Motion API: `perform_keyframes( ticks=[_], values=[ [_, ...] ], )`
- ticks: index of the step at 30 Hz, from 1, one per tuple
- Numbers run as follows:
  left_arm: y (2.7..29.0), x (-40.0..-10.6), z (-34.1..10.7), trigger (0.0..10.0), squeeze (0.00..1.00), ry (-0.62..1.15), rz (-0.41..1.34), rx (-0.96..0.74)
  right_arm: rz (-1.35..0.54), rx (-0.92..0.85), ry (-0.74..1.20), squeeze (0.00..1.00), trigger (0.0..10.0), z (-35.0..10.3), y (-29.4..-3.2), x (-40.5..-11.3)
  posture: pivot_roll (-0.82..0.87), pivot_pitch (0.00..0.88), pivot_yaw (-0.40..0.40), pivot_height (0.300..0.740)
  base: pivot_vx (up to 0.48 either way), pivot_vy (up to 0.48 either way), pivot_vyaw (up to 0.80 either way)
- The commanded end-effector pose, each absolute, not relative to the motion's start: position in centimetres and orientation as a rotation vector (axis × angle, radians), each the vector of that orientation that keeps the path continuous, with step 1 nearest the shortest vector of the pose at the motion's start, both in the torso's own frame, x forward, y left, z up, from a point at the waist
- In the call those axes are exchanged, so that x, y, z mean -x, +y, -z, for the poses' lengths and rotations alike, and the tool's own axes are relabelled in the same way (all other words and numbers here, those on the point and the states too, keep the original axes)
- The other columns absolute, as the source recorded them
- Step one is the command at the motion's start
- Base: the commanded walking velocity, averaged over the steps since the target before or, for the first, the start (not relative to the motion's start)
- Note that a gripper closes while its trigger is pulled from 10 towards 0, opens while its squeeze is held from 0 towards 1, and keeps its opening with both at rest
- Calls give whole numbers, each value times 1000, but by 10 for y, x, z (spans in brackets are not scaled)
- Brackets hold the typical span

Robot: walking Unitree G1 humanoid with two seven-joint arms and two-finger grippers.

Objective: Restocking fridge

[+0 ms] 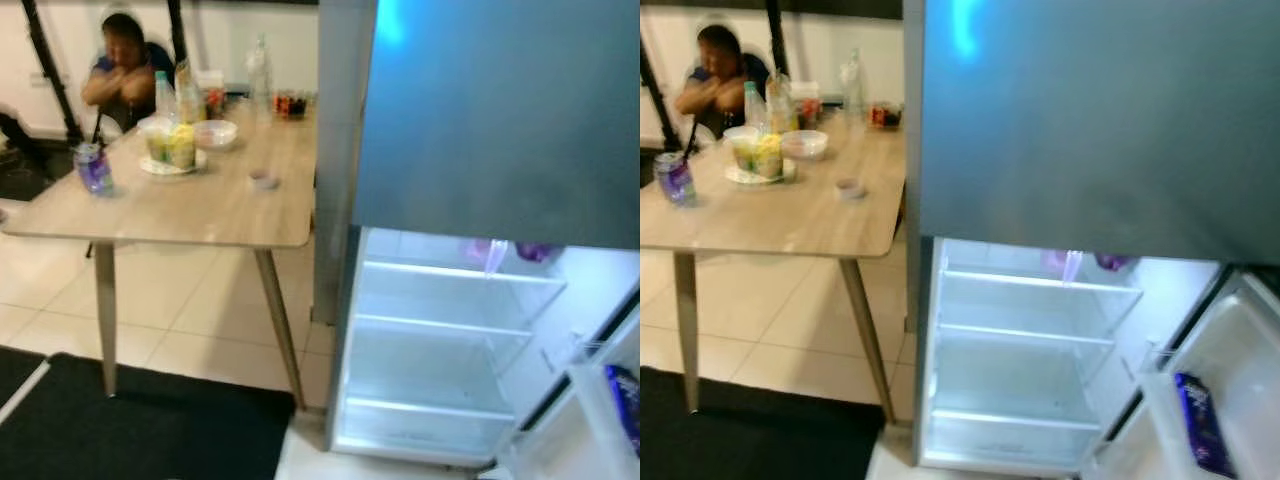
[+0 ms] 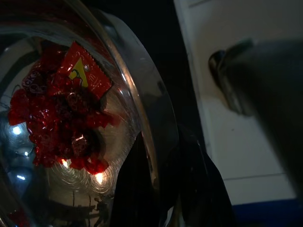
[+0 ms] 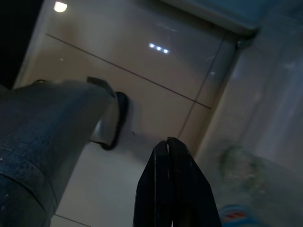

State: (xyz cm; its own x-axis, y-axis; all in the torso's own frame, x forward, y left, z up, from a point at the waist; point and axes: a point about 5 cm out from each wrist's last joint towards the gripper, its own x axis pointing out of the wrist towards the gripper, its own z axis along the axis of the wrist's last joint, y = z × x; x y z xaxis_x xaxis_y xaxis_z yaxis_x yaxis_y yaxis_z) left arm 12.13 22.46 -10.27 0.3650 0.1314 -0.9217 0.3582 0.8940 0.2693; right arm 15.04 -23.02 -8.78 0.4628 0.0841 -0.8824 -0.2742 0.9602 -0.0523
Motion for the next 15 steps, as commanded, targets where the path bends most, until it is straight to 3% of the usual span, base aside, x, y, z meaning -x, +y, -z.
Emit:
perform_keyframes(
  ticks=[1,15],
  values=[
    [223,-124,102,10000,0,1187,157,-477,-212,201,1064,0,10000,87,-233,-152,-80,6,-2,740,0,0,0],
    [219,-122,104,10000,0,1188,168,-469,-224,160,1015,0,10000,83,-228,-160,-83,10,0,740,0,0,0]
  ],
)
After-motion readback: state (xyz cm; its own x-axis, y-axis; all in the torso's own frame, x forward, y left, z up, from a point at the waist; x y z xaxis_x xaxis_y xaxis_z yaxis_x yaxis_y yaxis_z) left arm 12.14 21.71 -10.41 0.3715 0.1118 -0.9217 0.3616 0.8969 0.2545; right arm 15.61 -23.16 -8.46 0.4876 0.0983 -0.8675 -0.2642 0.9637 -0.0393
